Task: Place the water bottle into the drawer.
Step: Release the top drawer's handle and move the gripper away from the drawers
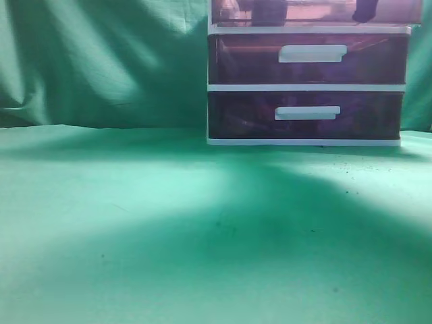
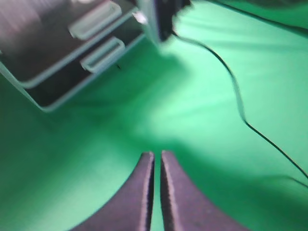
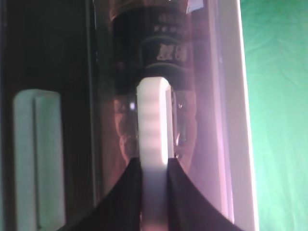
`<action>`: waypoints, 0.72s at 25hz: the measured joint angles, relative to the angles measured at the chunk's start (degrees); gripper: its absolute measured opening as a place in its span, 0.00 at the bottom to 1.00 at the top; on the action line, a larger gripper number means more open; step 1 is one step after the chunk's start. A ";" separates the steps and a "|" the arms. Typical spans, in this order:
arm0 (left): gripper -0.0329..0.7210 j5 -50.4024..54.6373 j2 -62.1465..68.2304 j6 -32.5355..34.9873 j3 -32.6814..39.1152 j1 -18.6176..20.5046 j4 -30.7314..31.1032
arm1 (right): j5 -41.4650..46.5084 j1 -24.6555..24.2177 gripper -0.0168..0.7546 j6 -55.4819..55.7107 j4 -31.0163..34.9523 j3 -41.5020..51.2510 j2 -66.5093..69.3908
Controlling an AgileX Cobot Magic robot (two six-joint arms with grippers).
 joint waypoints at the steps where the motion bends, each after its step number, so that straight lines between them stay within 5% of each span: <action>1: 0.04 -1.01 -2.74 0.04 2.94 0.00 -0.69 | -0.12 -0.24 0.15 0.00 -0.09 -1.26 1.03; 7: 0.04 -6.69 -14.14 0.13 16.25 0.00 -1.93 | -1.47 -1.35 0.15 0.00 -1.49 -6.25 5.25; 18: 0.04 -7.72 -16.24 0.13 17.41 0.00 -1.54 | -2.21 -1.59 0.15 7.20 -3.44 -6.83 5.67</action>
